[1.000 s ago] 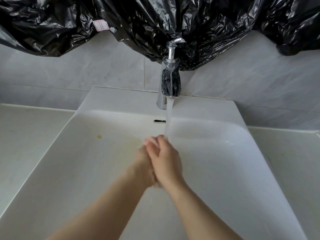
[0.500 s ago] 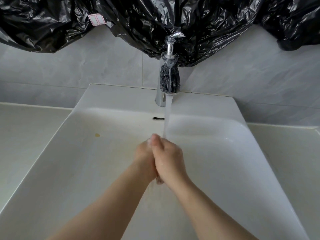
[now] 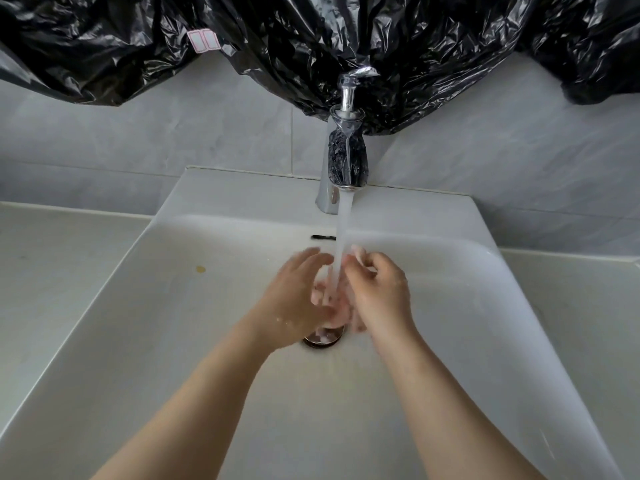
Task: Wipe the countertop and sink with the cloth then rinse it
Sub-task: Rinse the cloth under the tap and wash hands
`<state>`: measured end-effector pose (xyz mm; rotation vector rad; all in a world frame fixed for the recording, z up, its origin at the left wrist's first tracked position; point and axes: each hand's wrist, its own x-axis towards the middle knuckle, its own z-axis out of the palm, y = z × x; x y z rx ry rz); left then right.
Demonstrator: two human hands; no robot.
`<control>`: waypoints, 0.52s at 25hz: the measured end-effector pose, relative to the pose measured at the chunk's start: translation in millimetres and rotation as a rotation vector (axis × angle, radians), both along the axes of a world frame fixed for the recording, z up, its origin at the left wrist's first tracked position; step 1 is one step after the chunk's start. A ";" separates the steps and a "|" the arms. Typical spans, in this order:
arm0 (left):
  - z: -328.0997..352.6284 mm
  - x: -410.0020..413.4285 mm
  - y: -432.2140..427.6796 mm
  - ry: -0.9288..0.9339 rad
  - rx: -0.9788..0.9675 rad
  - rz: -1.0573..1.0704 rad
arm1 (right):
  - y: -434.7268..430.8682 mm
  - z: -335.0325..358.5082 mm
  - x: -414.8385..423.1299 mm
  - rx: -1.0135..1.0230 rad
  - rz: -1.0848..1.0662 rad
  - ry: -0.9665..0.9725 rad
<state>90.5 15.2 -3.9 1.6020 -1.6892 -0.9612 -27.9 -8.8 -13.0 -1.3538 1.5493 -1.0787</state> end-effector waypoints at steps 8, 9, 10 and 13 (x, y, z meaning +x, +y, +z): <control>-2.3 -5.8 -10.6 0.575 0.192 0.411 | -6.3 1.3 -4.3 0.060 -0.195 -0.418; 1.5 -7.2 -8.9 0.795 0.215 0.362 | -4.0 -3.6 -1.1 0.189 -0.175 -0.363; 8.1 -7.8 -6.5 0.972 0.244 0.278 | -1.9 -6.9 2.0 0.315 -0.141 -0.352; 10.9 -2.9 -7.1 1.274 0.388 0.148 | -1.0 -6.8 7.9 0.400 -0.074 -0.478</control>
